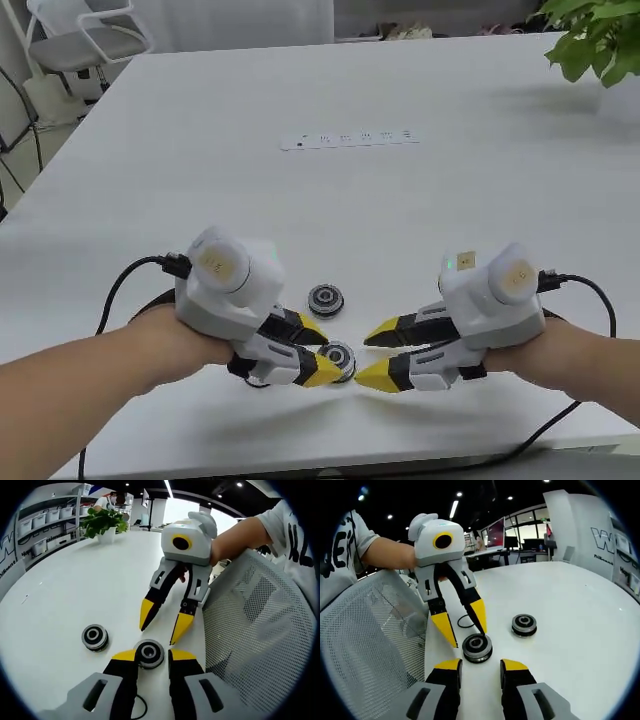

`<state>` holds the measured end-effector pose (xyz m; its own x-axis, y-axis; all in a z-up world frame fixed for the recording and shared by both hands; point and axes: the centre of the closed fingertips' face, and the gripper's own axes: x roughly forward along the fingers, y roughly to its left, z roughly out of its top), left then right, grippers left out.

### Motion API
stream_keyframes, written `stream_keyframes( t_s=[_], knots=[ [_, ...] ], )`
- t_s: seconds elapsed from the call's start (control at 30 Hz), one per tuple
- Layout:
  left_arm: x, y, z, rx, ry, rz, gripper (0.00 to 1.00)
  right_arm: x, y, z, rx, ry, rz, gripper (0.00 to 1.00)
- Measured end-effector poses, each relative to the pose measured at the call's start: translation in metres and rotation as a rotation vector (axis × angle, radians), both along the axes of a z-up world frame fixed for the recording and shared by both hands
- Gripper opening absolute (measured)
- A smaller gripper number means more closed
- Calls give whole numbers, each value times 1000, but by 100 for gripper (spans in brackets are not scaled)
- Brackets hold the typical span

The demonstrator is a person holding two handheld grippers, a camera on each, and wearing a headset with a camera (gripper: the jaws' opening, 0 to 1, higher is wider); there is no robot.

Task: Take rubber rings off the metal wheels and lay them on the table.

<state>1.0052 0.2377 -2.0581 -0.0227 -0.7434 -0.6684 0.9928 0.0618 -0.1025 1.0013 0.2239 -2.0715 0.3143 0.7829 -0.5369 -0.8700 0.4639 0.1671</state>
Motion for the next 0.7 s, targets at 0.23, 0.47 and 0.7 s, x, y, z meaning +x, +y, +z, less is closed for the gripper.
stream_keyframes(
  t_s=[0.23, 0.47, 0.7],
  knots=[
    [1, -1, -3, 2, -38, -14, 12, 1, 0, -1, -1, 0, -1, 28],
    [3, 0, -2, 3, -93, -29, 8, 3, 1, -1, -5, -2, 6, 27],
    [4, 0, -3, 0, -126, -38, 8, 4, 7, -3, -27, -17, 40, 24]
  ],
)
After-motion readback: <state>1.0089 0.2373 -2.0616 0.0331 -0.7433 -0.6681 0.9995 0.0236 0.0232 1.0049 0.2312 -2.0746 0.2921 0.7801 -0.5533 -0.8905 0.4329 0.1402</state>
